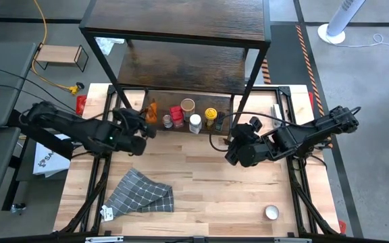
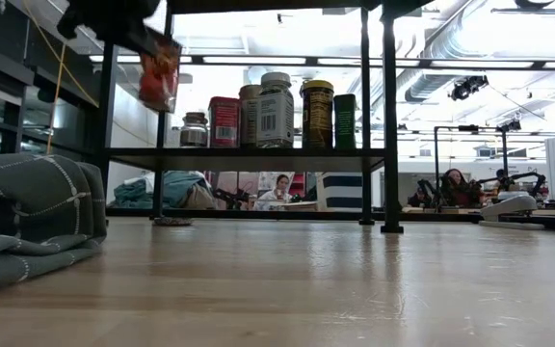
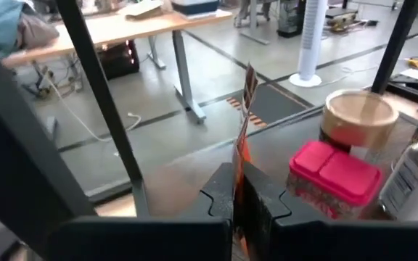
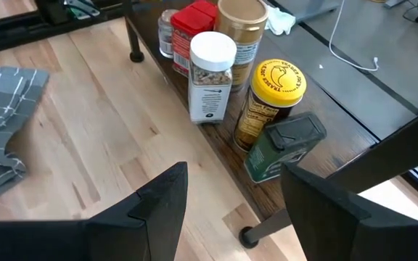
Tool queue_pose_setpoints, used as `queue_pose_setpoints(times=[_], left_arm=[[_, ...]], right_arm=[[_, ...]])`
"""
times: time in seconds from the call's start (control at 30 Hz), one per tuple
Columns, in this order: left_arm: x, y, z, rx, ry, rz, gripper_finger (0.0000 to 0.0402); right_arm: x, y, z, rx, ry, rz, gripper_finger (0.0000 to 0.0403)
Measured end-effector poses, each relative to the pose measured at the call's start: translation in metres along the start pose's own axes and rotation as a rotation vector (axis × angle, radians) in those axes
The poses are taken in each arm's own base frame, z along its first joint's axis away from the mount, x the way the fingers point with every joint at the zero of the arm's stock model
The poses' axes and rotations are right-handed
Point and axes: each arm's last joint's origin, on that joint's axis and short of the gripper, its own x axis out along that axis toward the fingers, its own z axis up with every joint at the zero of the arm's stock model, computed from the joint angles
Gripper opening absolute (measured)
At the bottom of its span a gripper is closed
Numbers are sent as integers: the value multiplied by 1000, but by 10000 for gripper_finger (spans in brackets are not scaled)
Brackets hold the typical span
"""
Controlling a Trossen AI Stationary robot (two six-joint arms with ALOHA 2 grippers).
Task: Shelf spices
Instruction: Put the orange seasoning pack on the shelf
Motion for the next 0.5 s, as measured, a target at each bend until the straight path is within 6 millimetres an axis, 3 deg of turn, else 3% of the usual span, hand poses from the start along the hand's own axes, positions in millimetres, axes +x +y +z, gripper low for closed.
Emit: queue_pose_setpoints(times=[0.23, 0.5], left_arm=[[-3, 13, 13, 54, -10, 3, 0], [11, 5, -9, 186, 57, 119, 0]], right_arm=[[1, -1, 0, 0, -1, -8, 216], [1, -1, 0, -4, 0, -12, 216]])
